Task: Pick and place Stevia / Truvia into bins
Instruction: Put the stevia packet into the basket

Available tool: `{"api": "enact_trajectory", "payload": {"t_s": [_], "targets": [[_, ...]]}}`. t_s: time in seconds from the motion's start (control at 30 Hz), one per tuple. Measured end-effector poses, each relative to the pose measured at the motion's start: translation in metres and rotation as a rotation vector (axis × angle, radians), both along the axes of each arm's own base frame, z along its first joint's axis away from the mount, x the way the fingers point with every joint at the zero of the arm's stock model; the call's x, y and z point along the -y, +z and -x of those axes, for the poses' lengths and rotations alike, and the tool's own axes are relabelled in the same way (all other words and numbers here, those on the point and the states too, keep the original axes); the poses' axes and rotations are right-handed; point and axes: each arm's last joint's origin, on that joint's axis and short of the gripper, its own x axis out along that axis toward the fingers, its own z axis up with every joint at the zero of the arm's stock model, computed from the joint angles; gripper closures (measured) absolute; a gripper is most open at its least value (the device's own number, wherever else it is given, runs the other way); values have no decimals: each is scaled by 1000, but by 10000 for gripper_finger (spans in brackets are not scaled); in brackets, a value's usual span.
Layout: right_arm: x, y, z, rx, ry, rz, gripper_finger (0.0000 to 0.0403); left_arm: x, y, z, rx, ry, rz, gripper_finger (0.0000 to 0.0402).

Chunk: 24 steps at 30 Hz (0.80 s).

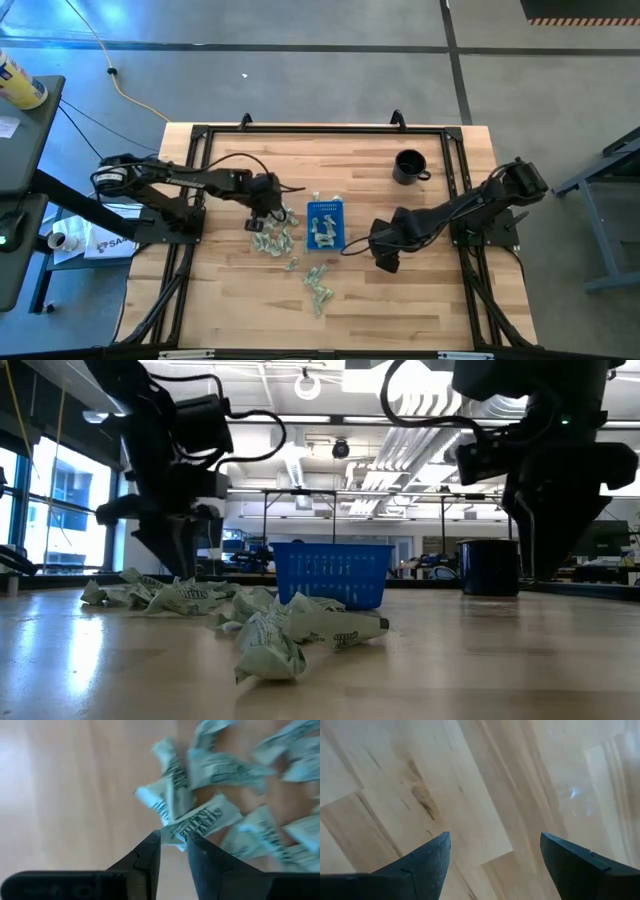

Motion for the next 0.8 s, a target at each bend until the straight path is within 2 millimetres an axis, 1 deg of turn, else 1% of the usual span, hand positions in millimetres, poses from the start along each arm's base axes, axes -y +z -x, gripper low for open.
{"api": "enact_trajectory", "payload": {"t_s": [0.1,0.2,0.27,0.37,0.47,0.63,0.8], "targets": [[-2,0,0,4,3,-1,107,-2,13,-5,-16,22,-34,249],[-2,0,-1,15,13,16,107,-3,27,-11,3,65,-21,216],[-1,0,-1,17,29,28,107,-3,30,-13,12,55,-6,193],[1,0,-2,20,47,50,107,-1,24,-13,-15,-13,33,167],[3,0,-3,24,56,54,107,-1,14,-14,-57,-78,48,158],[5,1,-4,35,54,60,107,-6,-2,-23,-75,-112,33,166],[5,1,-5,41,44,56,107,-12,-15,-20,-170,-100,57,182]]}}
